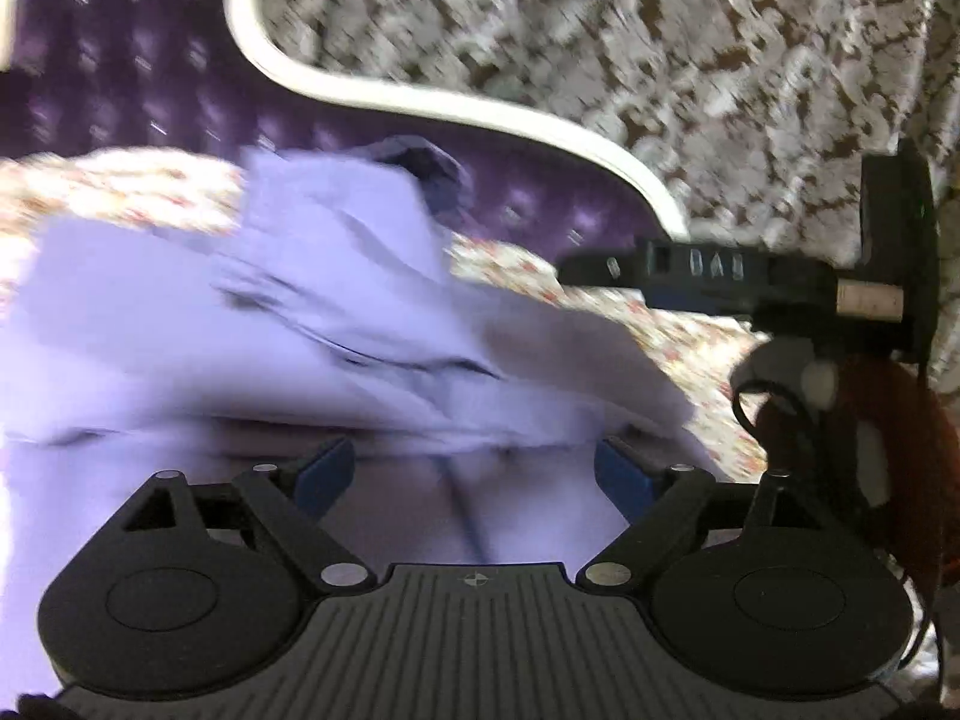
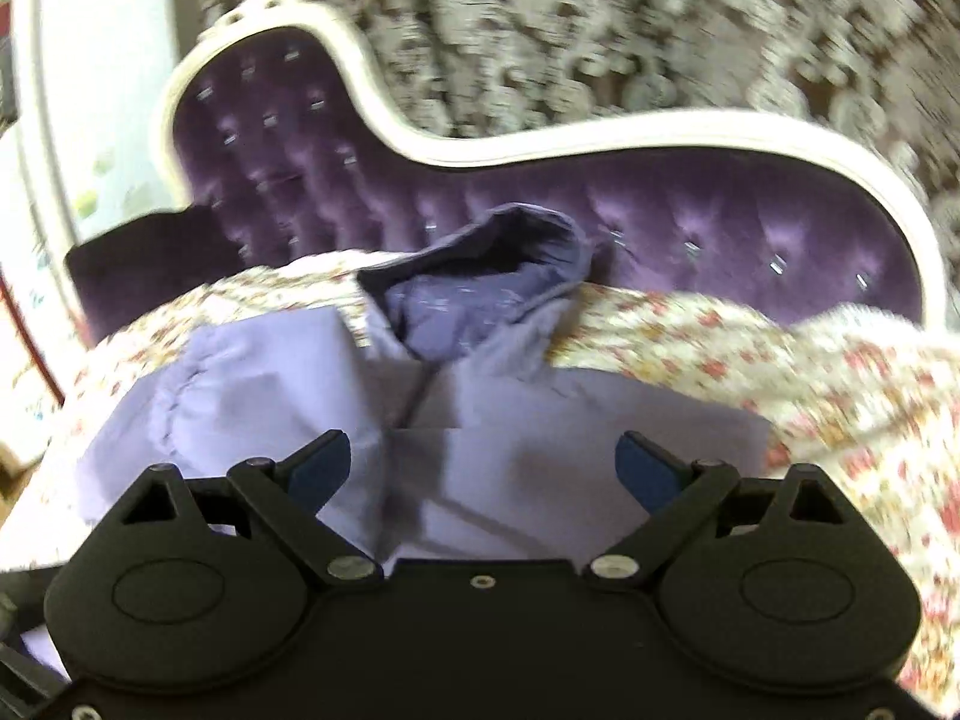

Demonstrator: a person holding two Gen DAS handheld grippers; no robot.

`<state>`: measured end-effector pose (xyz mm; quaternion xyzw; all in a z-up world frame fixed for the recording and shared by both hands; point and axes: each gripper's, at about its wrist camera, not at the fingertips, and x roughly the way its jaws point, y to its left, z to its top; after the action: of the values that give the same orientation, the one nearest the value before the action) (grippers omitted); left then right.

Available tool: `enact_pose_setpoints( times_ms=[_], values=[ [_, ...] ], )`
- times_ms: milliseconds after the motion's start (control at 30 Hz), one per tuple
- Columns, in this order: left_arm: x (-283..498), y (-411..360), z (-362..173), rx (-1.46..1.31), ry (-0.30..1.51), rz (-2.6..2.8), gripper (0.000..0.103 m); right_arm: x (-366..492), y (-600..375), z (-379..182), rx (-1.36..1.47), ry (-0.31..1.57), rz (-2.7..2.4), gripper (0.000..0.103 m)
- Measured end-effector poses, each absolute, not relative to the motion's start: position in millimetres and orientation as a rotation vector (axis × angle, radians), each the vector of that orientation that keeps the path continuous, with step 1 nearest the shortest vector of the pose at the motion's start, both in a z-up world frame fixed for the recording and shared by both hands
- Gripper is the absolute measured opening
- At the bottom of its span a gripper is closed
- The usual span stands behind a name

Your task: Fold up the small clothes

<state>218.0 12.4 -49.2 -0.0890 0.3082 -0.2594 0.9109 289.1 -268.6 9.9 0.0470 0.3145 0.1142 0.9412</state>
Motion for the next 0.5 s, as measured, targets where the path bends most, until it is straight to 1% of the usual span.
enact_pose_setpoints(
  times_ms=[133,267,367,433,500],
  values=[
    [217,45,-31,-0.166,0.556,-0.354,0.088,288,-242,9,0.027,0.627,0.276,0.096],
    [243,74,-27,-0.213,0.583,-0.161,0.088,286,-219,7,-0.016,0.620,0.315,0.096],
    [265,83,-38,-0.222,0.628,-0.075,0.088,282,-203,4,-0.053,0.617,0.338,0.096],
    [280,82,-52,-0.169,0.703,-0.002,0.088,279,-192,0,-0.083,0.617,0.351,0.096],
    [289,88,-71,-0.188,0.766,0.005,0.094,277,-180,-4,-0.119,0.617,0.365,0.096]
  ],
)
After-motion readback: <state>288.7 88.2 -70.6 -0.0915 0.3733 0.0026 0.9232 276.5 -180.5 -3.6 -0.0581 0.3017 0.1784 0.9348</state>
